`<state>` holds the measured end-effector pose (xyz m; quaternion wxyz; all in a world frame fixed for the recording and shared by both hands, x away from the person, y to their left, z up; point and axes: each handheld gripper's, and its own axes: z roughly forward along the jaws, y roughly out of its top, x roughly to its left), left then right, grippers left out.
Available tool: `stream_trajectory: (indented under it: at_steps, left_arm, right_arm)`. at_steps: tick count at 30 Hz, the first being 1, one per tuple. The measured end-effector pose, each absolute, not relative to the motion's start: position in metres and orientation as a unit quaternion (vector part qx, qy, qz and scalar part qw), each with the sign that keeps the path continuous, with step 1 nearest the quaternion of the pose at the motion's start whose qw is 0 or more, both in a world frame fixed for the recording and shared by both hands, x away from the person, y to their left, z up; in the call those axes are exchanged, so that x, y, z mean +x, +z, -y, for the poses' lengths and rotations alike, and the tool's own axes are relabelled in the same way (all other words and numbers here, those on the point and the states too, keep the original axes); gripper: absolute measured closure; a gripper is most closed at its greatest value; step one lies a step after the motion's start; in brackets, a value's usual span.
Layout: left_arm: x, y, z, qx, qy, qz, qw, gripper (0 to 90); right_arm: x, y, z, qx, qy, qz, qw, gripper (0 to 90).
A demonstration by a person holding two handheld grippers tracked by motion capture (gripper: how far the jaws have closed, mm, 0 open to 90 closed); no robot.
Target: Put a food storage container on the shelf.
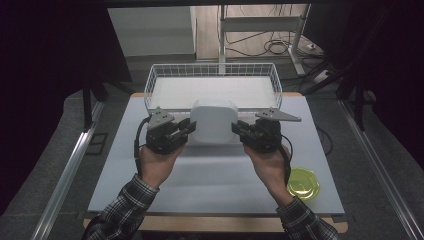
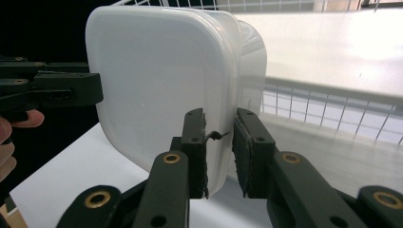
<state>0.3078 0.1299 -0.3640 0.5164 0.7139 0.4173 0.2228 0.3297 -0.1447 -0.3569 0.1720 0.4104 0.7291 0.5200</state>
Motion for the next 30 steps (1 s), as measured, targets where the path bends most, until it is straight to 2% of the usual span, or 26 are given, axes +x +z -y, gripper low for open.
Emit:
stream_trajectory:
  at_steps: [15, 30]
  left_arm:
    - [0.329, -0.343, -0.132, 0.706, 0.235, -0.419, 0.521, 73.9]
    - [0.354, -0.326, -0.135, 0.7, 0.226, -0.425, 0.527, 73.2]
  right_arm:
    - [0.352, -0.331, 0.139, 0.405, 0.525, -0.725, 0.185, 75.1]
    - [0.379, -0.313, 0.138, 0.414, 0.531, -0.718, 0.177, 74.8]
